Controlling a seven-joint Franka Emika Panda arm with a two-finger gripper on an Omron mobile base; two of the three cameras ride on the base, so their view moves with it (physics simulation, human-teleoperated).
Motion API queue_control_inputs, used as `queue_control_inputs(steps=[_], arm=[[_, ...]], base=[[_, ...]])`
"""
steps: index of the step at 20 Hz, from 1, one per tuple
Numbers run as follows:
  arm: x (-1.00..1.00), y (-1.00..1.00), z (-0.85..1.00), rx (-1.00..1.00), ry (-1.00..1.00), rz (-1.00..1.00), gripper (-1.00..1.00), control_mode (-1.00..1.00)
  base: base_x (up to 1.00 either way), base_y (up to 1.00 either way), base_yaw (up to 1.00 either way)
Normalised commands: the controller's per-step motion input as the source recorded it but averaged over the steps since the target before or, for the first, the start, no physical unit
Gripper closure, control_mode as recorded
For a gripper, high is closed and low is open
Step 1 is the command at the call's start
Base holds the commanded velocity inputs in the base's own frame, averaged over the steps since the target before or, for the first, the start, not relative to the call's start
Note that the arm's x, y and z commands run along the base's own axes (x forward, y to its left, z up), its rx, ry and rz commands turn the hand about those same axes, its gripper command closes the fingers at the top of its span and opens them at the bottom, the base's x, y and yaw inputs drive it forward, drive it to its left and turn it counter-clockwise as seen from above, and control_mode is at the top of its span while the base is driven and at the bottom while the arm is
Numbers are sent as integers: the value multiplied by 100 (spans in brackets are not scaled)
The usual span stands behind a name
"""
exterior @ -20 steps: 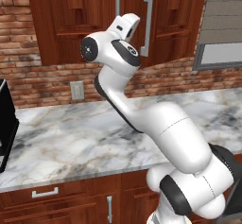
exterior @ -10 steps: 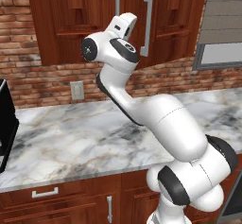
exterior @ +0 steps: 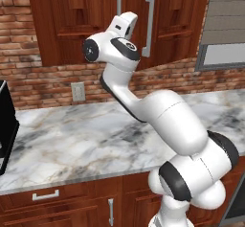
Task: Open the cabinet and move the ladle to the pot. Then close the cabinet.
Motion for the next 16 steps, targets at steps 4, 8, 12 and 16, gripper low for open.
queue_control_inputs(steps=[4, 8, 12, 16], arm=[[1, -16, 0, -3, 0, -3, 100, -100], [0, -21, 0, -2, 0, -6, 100, -100], [-9, -28, 0, -4, 0, -13, 100, -100], [-42, -34, 0, -3, 0, -18, 100, -100]], base=[[0, 0, 0], [0, 0, 0], [0, 0, 0], [0, 0, 0]])
